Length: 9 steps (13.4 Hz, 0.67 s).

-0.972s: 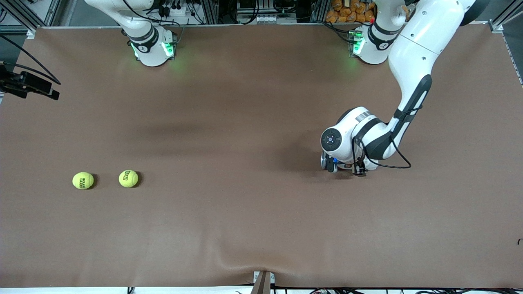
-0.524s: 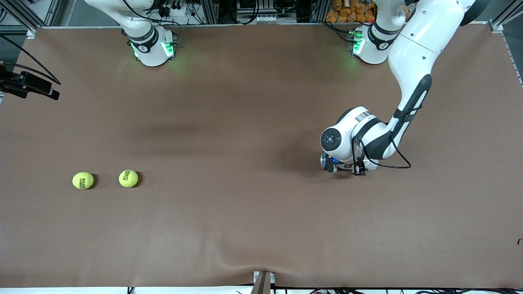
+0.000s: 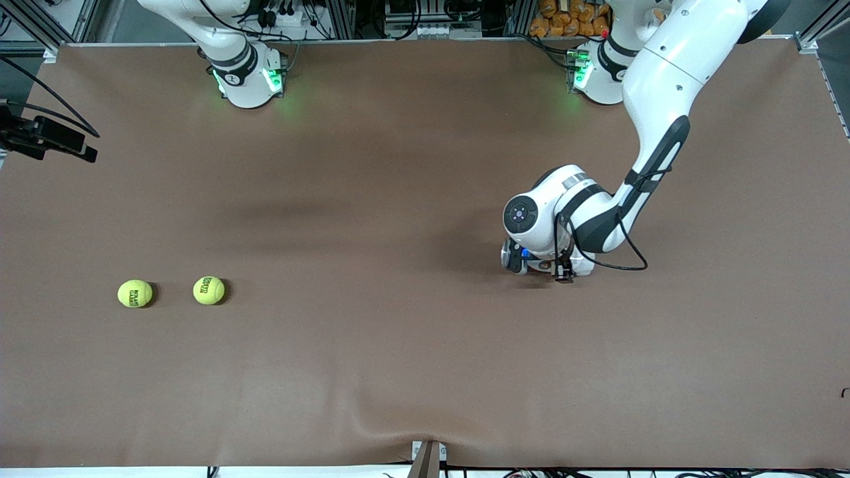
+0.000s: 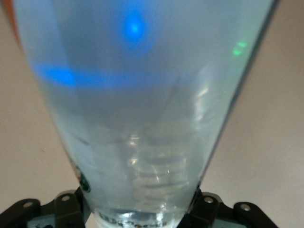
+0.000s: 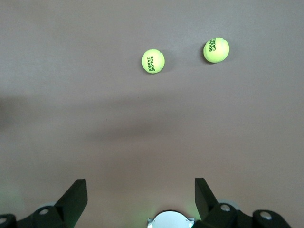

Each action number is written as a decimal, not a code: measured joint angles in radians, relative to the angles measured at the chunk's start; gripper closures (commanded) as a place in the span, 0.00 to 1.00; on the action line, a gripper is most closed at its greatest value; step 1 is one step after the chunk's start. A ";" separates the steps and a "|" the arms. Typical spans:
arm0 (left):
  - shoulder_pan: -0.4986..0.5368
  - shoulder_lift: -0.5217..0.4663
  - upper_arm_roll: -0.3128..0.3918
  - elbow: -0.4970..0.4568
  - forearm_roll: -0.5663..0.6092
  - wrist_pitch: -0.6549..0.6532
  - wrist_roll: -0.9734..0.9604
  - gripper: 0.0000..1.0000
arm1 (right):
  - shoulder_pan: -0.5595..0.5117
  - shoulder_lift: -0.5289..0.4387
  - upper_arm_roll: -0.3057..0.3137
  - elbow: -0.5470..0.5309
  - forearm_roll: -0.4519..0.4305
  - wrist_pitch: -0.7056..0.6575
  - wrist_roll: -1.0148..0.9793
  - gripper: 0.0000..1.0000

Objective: Insert tennis ball vertically with right arm
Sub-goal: 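Lift the tube and stand it upright toward the tennis balls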

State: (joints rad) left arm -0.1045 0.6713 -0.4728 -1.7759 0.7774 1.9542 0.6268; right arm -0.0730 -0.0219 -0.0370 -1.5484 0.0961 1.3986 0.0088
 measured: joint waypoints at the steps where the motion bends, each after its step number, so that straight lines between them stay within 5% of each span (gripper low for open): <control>1: 0.000 0.000 -0.016 0.017 -0.028 0.002 -0.001 0.25 | 0.000 0.000 0.000 0.000 0.000 0.000 0.000 0.00; 9: -0.084 -0.001 -0.070 0.131 -0.216 0.236 -0.227 0.26 | 0.000 0.000 0.000 0.000 0.000 -0.001 0.000 0.00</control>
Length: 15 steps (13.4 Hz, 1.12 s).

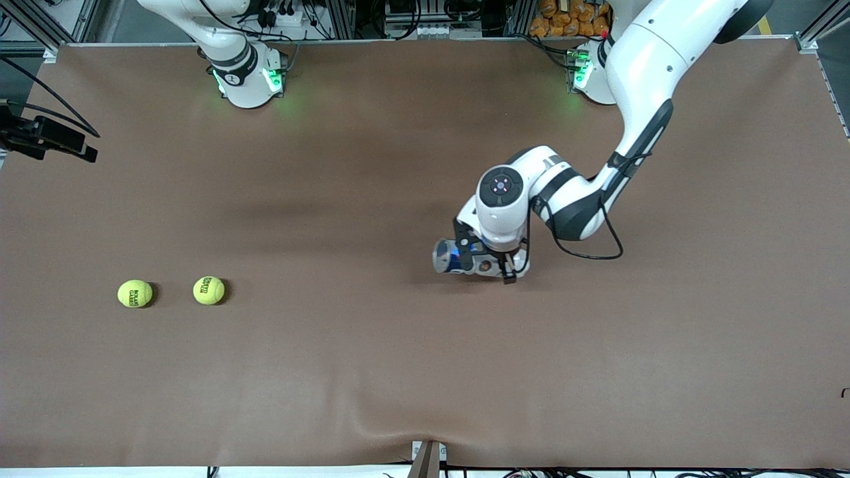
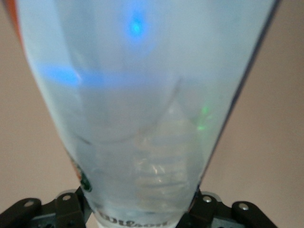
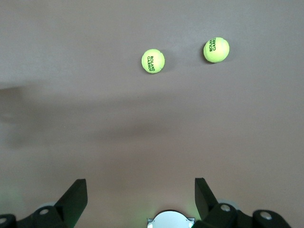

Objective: Insert tennis ball vertically with right arm
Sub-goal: 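Lift the tube and stand it upright toward the tennis balls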

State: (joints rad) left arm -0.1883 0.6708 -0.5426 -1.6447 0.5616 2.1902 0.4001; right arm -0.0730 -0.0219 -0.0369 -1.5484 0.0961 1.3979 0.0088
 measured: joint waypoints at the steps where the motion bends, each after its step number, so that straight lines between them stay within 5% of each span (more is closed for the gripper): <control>1: -0.021 0.002 0.000 0.001 -0.004 0.038 -0.055 0.26 | 0.000 0.000 0.000 0.000 0.000 0.000 0.000 0.00; 11: -0.139 0.142 0.011 0.071 -0.008 0.452 -0.358 0.28 | -0.003 0.036 -0.007 -0.002 -0.013 0.012 0.000 0.00; 15: -0.229 0.181 0.098 0.115 -0.008 0.596 -0.448 0.28 | -0.002 0.085 -0.005 -0.006 -0.022 0.035 0.000 0.00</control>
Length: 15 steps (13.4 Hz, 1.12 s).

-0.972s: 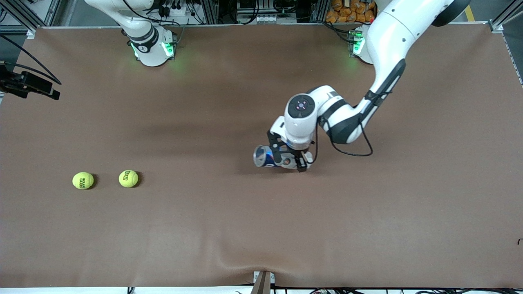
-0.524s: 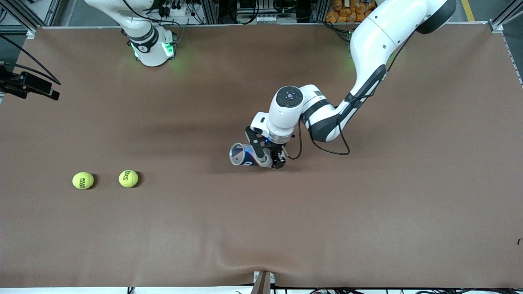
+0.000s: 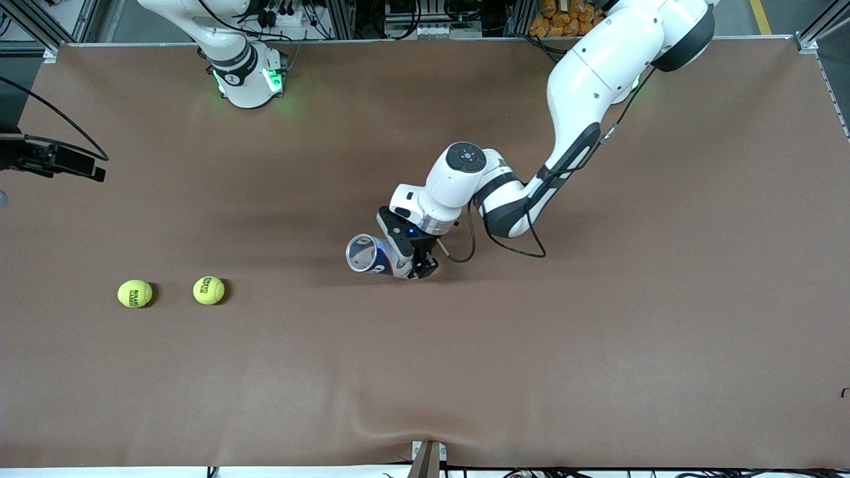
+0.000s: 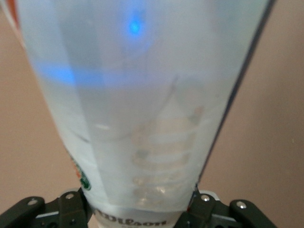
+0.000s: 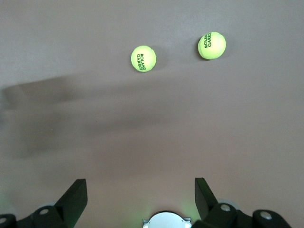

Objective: Insert tennis ball vertically with right arm
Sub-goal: 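Lift the tube and stand it upright toward the tennis balls, then reach the right gripper down to the nearer tennis ball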

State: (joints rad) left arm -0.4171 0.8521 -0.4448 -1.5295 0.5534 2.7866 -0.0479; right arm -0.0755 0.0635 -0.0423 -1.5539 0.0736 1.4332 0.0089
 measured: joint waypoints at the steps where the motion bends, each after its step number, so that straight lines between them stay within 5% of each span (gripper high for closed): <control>1: -0.016 0.008 0.012 0.011 0.000 0.031 -0.022 0.28 | 0.000 0.012 0.001 -0.006 0.000 0.015 0.002 0.00; 15: -0.073 0.152 0.098 0.030 -0.003 0.518 -0.080 0.29 | 0.012 0.210 0.013 -0.196 0.000 0.404 0.018 0.00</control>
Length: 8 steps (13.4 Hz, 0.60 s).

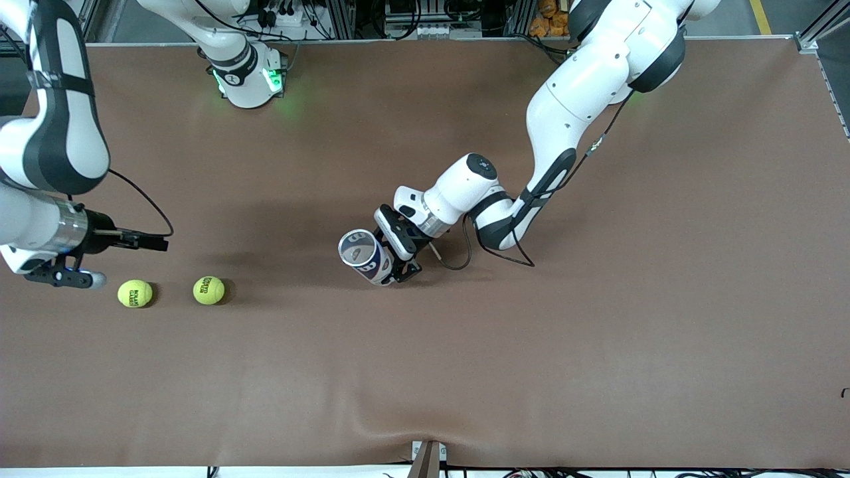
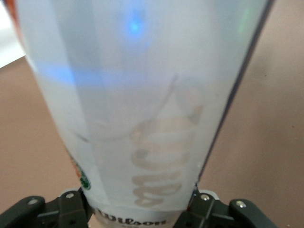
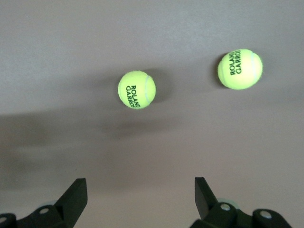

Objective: Insert tennis ball vertically with right arm
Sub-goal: 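Reach the right gripper down to the nearer tennis ball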

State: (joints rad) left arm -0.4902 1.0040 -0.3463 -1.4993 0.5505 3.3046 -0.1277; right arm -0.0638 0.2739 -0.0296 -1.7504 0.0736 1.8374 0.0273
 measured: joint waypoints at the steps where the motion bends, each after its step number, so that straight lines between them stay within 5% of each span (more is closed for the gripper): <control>1: -0.003 0.006 0.000 0.000 -0.010 0.020 0.000 0.29 | 0.003 0.017 0.000 -0.001 0.000 0.018 0.000 0.00; 8: -0.049 0.061 0.034 0.001 -0.114 0.131 0.000 0.28 | 0.017 0.148 0.001 -0.003 -0.002 0.169 0.000 0.00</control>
State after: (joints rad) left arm -0.5394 1.0654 -0.3120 -1.4986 0.4368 3.4357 -0.1279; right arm -0.0470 0.4219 -0.0281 -1.7536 0.0720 2.0068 0.0273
